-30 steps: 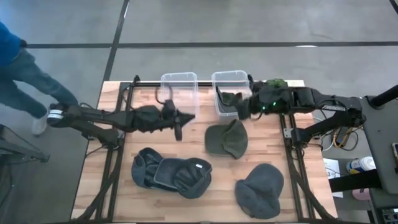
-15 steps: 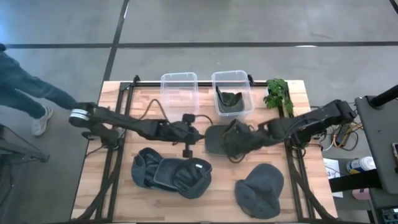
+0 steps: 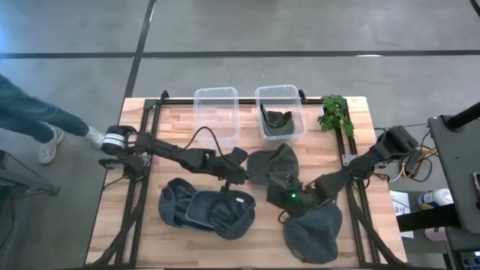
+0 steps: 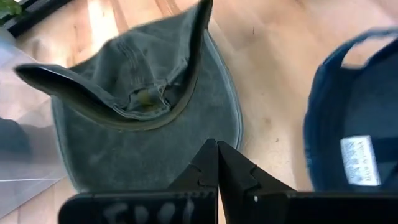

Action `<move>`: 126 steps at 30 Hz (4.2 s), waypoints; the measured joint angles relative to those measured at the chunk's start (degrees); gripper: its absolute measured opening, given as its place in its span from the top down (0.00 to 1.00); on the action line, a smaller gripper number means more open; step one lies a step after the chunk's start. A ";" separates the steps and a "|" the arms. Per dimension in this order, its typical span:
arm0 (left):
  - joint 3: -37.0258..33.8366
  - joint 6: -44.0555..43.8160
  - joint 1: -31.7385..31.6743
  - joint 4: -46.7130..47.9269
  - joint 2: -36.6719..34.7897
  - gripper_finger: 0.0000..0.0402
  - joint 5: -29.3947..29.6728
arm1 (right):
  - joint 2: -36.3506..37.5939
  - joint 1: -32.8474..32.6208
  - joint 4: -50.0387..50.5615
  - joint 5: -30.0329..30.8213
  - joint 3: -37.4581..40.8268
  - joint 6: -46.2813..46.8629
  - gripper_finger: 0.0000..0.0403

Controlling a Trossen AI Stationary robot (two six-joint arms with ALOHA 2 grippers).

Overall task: Pick & Place hat
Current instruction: Put the gray cap into the right bin

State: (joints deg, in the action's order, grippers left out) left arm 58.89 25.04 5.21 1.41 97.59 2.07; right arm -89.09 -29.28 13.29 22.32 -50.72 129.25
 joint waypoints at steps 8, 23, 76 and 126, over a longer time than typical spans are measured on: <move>0.77 1.53 -0.50 -2.88 5.62 1.00 0.44 | -6.24 1.56 -4.28 4.30 0.07 2.16 0.63; 6.73 -6.40 1.16 -5.64 15.15 1.00 -6.96 | -6.66 4.83 -3.46 7.44 4.88 2.33 0.67; 10.19 -10.57 2.75 -9.57 11.61 1.00 -2.24 | 1.40 0.67 11.40 6.02 5.17 0.84 0.64; 7.43 -11.22 3.44 8.07 8.08 1.00 -0.86 | -2.10 -4.27 3.92 2.76 1.70 -1.33 0.58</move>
State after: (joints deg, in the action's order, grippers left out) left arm 66.32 13.82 8.65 9.47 105.67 1.21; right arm -91.19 -33.56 17.21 25.08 -49.01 127.93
